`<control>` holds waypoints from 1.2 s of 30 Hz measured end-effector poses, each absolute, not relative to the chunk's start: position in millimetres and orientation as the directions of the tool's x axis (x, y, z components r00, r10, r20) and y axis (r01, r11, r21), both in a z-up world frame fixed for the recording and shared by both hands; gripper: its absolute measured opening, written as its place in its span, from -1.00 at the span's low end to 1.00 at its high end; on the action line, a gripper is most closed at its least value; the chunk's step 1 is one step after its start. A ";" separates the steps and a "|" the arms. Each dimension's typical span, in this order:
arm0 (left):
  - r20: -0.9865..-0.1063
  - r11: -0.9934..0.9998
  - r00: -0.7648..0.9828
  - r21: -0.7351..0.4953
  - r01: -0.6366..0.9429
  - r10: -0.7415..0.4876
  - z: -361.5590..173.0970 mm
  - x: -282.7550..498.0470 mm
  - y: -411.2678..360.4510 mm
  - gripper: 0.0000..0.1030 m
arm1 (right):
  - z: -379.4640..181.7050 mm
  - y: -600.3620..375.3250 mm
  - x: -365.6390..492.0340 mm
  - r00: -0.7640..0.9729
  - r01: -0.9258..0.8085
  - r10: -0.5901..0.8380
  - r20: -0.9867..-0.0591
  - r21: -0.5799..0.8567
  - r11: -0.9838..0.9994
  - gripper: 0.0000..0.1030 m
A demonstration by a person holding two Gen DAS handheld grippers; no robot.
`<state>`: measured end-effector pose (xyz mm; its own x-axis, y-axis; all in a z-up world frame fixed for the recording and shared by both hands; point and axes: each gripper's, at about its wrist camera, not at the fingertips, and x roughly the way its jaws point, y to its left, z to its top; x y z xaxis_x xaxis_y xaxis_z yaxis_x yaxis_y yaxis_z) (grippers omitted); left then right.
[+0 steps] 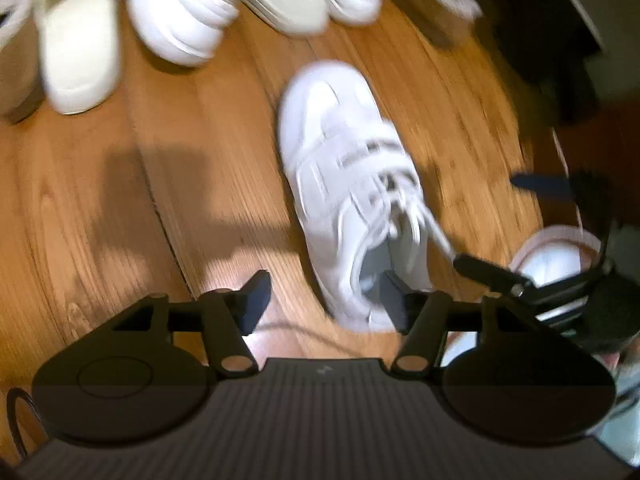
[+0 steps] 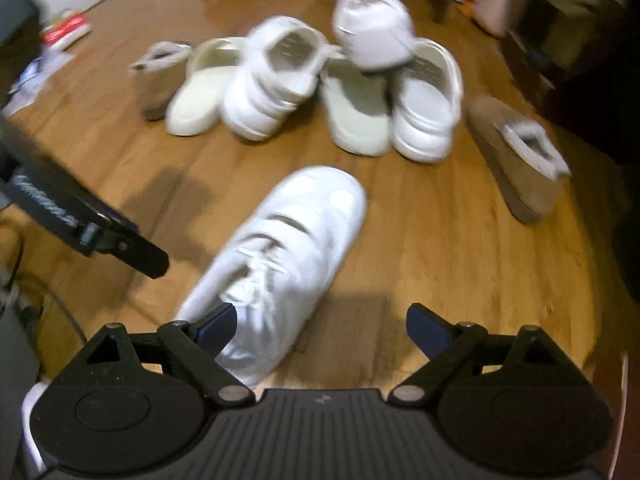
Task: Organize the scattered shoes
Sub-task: 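Hold the sneaker with the left tool while the right tool reaches its straps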
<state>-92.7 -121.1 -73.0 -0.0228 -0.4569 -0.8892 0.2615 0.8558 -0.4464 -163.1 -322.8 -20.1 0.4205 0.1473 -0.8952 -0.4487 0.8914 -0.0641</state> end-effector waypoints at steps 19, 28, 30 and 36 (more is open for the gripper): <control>-0.805 0.763 -0.022 -0.571 0.303 -0.594 -115.2 -86.6 -111.6 0.41 | -28.1 -289.9 -148.0 0.310 -0.652 0.143 -0.940 -0.101 0.751 0.06; -0.796 0.718 -0.064 -0.574 0.393 -0.602 -118.4 -86.0 -117.2 0.42 | -41.3 -286.6 -111.9 0.223 -0.750 0.176 -0.959 -0.054 0.659 0.21; -0.789 0.713 -0.067 -0.585 0.388 -0.611 -119.4 -83.8 -114.7 0.44 | -44.4 -283.8 -105.5 0.214 -0.772 0.166 -0.963 -0.062 0.633 0.36; -0.763 0.692 -0.076 -0.619 0.371 -0.642 -121.2 -77.6 -106.7 0.45 | -49.8 -273.9 -81.3 0.178 -0.827 0.153 -0.972 -0.063 0.559 0.33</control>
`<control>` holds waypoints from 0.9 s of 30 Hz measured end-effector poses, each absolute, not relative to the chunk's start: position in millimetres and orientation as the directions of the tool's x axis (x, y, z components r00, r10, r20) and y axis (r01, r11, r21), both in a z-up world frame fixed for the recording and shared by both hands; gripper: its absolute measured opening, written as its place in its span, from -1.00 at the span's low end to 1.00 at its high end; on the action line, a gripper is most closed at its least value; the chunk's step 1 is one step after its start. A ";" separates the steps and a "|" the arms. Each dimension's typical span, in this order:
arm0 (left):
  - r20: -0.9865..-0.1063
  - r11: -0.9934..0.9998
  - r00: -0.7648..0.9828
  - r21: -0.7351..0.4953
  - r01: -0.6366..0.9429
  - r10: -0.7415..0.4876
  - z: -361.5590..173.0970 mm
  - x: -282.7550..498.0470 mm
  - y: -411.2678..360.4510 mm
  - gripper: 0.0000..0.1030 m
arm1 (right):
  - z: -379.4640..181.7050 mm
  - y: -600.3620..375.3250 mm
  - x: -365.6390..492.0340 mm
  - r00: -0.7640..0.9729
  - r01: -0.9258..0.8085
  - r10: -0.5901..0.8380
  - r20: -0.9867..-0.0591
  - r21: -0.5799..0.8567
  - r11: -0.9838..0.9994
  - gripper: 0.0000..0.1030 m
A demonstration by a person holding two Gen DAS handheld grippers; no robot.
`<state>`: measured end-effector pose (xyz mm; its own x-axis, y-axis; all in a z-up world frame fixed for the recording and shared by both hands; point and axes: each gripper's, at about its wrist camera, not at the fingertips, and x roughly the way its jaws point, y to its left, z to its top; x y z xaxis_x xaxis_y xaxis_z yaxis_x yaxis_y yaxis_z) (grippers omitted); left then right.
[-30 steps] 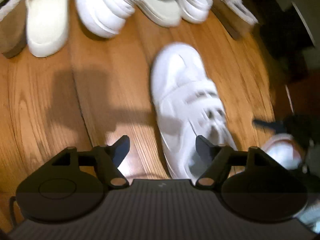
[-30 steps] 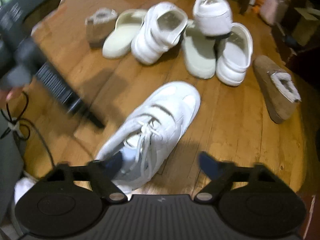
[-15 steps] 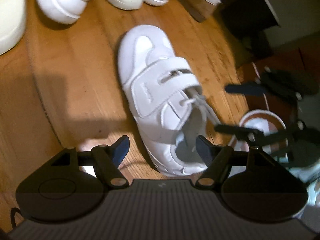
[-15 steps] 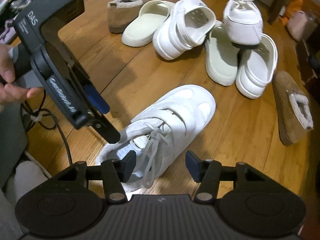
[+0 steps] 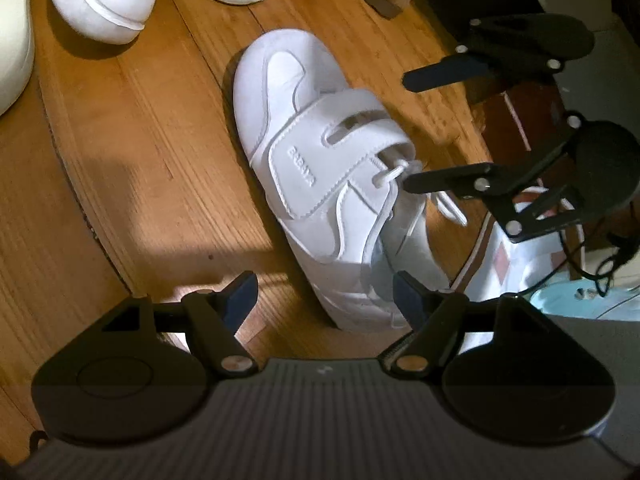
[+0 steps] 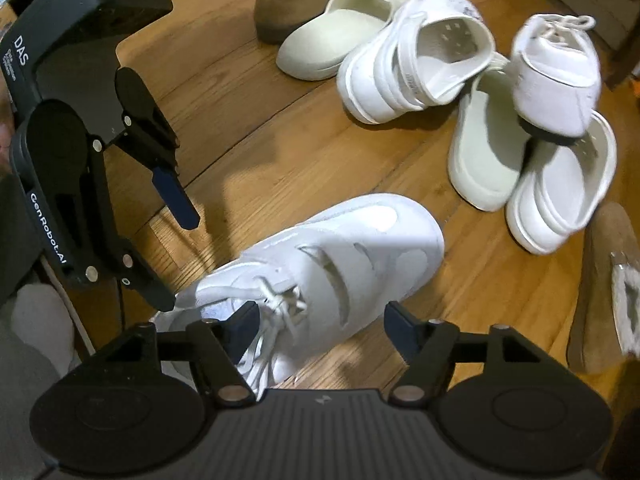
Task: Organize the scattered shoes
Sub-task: 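Hold the sneaker with the left tool while the right tool reaches its straps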
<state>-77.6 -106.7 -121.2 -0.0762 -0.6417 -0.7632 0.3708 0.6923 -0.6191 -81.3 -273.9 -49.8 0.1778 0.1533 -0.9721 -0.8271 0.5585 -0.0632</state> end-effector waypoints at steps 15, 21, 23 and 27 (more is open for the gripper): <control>-0.744 0.675 -0.080 -0.642 0.365 -0.664 -114.1 -78.6 -107.5 0.56 | -51.0 -258.7 -48.2 -0.021 -0.878 0.167 -0.986 0.099 0.468 -0.22; -0.735 0.670 -0.076 -0.651 0.358 -0.674 -110.5 -78.9 -103.8 0.56 | -49.8 -247.9 -47.2 0.001 -0.899 0.116 -0.993 0.050 0.435 -0.20; -0.732 0.668 -0.074 -0.655 0.354 -0.678 -109.4 -79.0 -102.1 0.56 | -48.9 -247.6 -44.0 0.003 -0.896 0.113 -0.994 0.047 0.441 -0.18; -0.725 0.664 -0.070 -0.662 0.347 -0.685 -107.0 -79.1 -98.5 0.58 | -60.3 -248.8 -37.3 -0.022 -0.896 0.100 -0.995 0.064 0.439 0.11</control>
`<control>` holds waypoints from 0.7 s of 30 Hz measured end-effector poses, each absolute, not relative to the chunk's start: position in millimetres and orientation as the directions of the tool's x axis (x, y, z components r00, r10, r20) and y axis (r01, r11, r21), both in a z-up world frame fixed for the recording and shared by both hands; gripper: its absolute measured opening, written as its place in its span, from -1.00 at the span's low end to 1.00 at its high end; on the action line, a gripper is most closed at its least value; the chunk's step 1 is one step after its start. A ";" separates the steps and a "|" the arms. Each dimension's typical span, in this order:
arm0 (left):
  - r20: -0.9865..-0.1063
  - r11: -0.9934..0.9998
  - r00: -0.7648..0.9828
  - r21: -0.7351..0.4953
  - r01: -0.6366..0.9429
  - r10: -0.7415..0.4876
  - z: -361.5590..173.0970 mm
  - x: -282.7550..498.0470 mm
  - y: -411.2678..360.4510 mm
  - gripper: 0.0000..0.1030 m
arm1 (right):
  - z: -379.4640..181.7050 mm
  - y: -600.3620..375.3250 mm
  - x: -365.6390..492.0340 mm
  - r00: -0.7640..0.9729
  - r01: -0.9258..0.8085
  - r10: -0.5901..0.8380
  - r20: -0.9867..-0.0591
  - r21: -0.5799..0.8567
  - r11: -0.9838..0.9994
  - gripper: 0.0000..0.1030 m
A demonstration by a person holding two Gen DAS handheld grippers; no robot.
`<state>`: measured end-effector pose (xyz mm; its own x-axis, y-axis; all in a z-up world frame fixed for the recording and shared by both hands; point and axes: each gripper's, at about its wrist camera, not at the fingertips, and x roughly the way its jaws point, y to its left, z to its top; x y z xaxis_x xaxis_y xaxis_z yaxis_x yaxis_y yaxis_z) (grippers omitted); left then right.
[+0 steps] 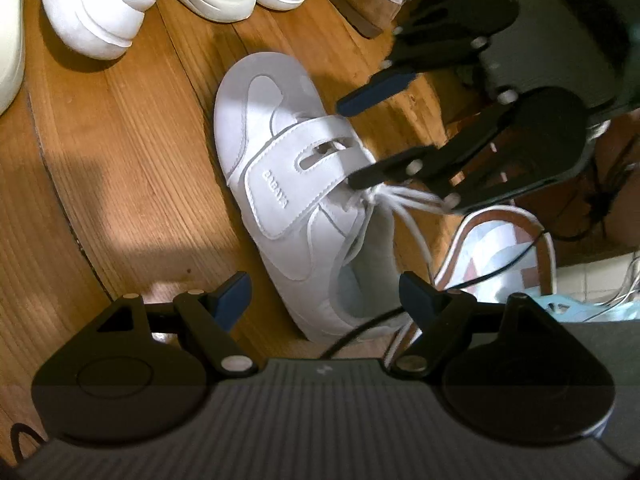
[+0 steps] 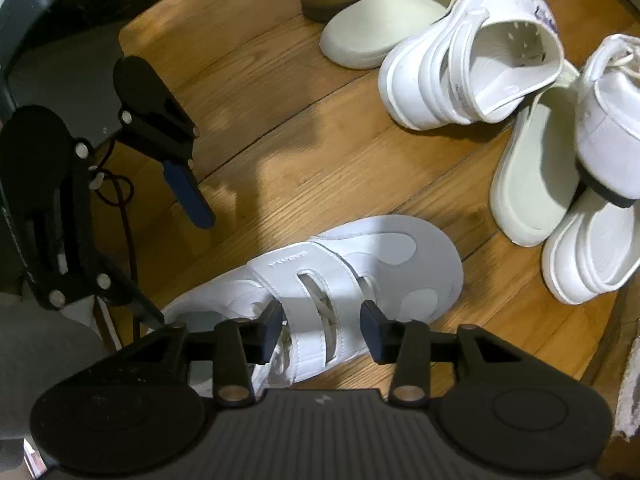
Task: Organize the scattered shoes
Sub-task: 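Hold the sneaker with the left tool while the right tool reaches its straps, then close the right tool on the sneaker straps while the left tool releases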
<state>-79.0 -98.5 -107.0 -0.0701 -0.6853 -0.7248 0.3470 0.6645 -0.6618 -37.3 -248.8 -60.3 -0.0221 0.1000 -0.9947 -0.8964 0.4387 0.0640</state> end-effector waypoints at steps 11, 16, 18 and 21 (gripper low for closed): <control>-0.716 0.666 -0.062 -0.675 0.318 -0.696 -107.4 -76.1 -98.7 0.59 | -85.2 -259.3 -12.8 -0.122 -0.830 0.136 -0.983 0.176 0.528 0.30; -0.717 0.673 -0.057 -0.676 0.301 -0.695 -109.9 -74.2 -99.1 0.60 | -86.3 -261.6 -10.7 -0.134 -0.767 0.139 -0.981 0.192 0.612 0.31; -0.717 0.675 -0.053 -0.676 0.296 -0.695 -109.8 -73.2 -98.9 0.60 | -85.1 -261.8 -13.1 -0.128 -0.759 0.138 -0.982 0.186 0.624 0.22; -0.717 0.677 -0.047 -0.677 0.289 -0.696 -109.1 -71.6 -98.4 0.60 | -79.8 -260.9 -18.9 -0.107 -0.755 0.142 -0.984 0.173 0.632 0.02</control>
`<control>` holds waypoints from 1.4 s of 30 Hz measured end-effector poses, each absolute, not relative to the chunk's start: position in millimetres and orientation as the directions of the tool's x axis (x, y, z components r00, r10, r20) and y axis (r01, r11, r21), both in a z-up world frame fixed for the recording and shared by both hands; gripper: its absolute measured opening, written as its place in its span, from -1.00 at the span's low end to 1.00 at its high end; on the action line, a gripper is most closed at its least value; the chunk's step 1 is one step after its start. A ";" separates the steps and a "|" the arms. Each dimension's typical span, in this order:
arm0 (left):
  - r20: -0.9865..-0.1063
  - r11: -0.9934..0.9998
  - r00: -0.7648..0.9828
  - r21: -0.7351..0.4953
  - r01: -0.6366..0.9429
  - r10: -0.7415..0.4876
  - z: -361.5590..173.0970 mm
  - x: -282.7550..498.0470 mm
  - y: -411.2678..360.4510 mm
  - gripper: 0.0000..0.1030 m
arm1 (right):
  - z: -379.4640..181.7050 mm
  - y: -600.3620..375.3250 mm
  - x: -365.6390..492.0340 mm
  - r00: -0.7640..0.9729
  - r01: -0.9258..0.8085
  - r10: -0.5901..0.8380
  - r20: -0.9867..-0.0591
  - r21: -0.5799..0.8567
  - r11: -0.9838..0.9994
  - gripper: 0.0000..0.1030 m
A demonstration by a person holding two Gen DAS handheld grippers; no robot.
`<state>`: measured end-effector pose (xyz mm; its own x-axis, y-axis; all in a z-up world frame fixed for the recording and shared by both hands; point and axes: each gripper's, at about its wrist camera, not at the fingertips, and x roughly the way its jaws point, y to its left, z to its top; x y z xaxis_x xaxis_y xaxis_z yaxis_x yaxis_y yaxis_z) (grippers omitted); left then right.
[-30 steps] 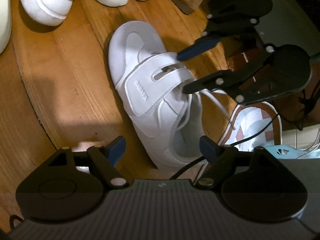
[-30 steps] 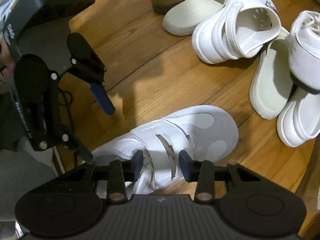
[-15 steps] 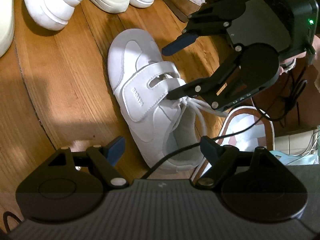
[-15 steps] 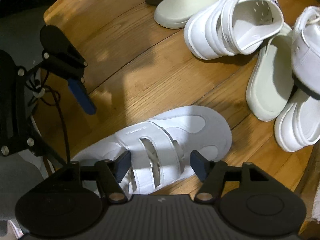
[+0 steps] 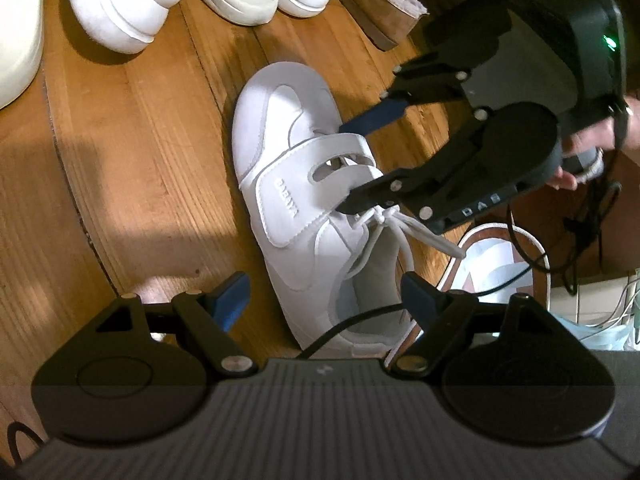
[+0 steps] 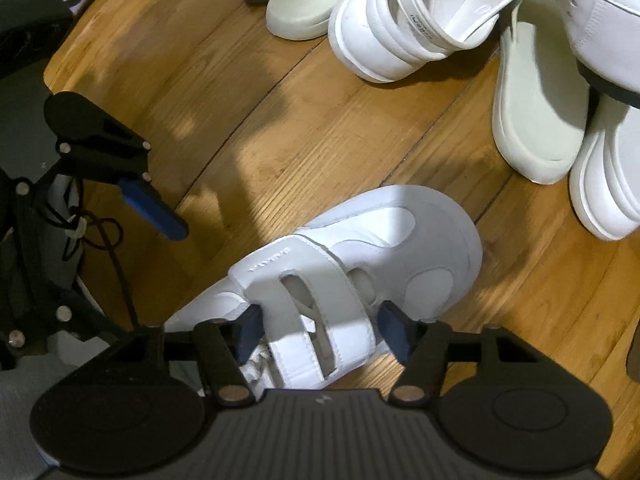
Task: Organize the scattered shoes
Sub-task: 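Close the right tool on the sneaker straps while the left tool releases, then carry the sneaker with the right tool to the wall and lower it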
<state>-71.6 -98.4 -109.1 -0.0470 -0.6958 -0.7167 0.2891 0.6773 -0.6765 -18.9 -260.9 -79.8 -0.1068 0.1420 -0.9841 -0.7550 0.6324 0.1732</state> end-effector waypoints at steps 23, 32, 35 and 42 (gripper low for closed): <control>-0.726 0.693 0.021 -0.647 0.317 -0.688 -75.3 -91.5 -117.5 0.63 | -37.0 -403.9 -139.4 0.326 0.455 0.330 -0.886 0.453 0.767 -0.46; -0.734 0.707 0.018 -0.648 0.283 -0.679 -77.4 -95.6 -120.9 0.63 | -37.2 -398.5 -159.6 0.367 0.386 0.557 -0.745 0.667 0.638 -0.60; -0.738 0.723 -0.030 -0.668 0.179 -0.674 -93.2 -91.1 -116.6 0.63 | -12.1 -351.4 -153.7 0.295 -0.043 0.377 -0.878 0.382 0.923 0.14; -0.714 0.709 -0.043 -0.700 0.085 -0.699 -99.3 -92.0 -107.7 0.63 | -34.6 -302.3 -181.6 0.310 -0.473 0.131 -0.942 -0.033 0.881 0.35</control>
<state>-92.0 -107.7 -99.3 -0.0432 -0.6989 -0.7139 0.0850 0.7094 -0.6997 -181.6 -302.3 -34.6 0.3102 0.1312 -0.9416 -0.4725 0.8807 -0.0330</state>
